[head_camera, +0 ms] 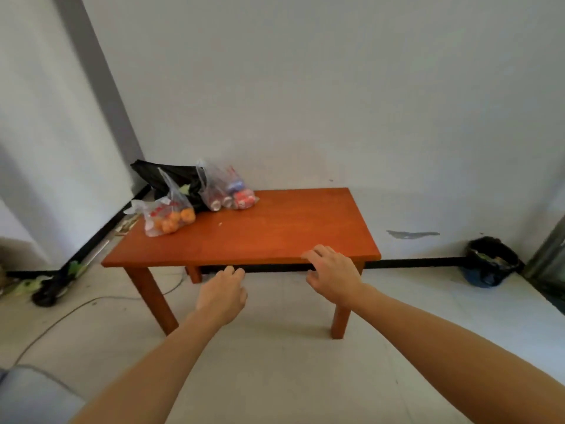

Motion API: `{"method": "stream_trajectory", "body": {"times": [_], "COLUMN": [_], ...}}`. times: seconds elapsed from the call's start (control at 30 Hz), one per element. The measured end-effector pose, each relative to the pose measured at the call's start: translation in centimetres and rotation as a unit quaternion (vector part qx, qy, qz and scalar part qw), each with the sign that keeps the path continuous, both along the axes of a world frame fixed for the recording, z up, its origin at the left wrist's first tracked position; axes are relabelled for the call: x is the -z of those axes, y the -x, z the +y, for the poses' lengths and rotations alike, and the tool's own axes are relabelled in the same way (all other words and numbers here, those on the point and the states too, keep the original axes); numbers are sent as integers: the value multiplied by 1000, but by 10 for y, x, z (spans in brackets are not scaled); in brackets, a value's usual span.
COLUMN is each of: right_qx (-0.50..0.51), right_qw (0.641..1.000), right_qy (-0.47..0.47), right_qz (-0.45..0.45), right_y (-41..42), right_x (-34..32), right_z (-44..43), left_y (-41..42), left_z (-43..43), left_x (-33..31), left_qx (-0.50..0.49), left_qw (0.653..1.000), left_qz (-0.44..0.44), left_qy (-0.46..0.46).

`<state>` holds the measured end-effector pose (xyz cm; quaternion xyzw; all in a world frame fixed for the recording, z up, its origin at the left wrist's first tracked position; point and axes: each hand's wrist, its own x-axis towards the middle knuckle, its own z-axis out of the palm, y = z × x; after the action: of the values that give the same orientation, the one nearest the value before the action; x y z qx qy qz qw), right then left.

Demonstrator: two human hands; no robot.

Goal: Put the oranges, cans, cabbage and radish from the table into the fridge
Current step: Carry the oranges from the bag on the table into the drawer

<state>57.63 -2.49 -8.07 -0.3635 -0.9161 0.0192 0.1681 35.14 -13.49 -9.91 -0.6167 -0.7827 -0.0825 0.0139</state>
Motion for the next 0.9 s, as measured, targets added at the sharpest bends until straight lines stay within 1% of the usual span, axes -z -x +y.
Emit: {"method": "stream_trajectory", "body": {"times": [0.17, 0.27, 0.5, 0.67, 0.77, 0.9], "right_qx": [-33, -48, -77, -122, -138, -123], "right_qw": [998, 998, 995, 990, 988, 990], "right_qy": [34, 34, 40, 37, 27, 28], "right_qz": [-29, -37, -44, -59, -57, -62], "right_y": [94, 148, 276, 375, 437, 528], "right_x": [19, 28, 15, 23, 34, 51], "right_z": [47, 88, 182, 211, 225, 245], "left_y": [77, 126, 243, 333, 391, 474], "left_z": [27, 60, 120, 139, 153, 176], "left_x": [17, 19, 6, 13, 21, 29], "left_qx": [-22, -44, -100, -143, -141, -119], "left_qw": [1000, 999, 995, 989, 990, 992], "left_qz": [-10, -4, -25, -24, -26, -24], "left_qy": [11, 7, -12, -6, -4, -21]}}
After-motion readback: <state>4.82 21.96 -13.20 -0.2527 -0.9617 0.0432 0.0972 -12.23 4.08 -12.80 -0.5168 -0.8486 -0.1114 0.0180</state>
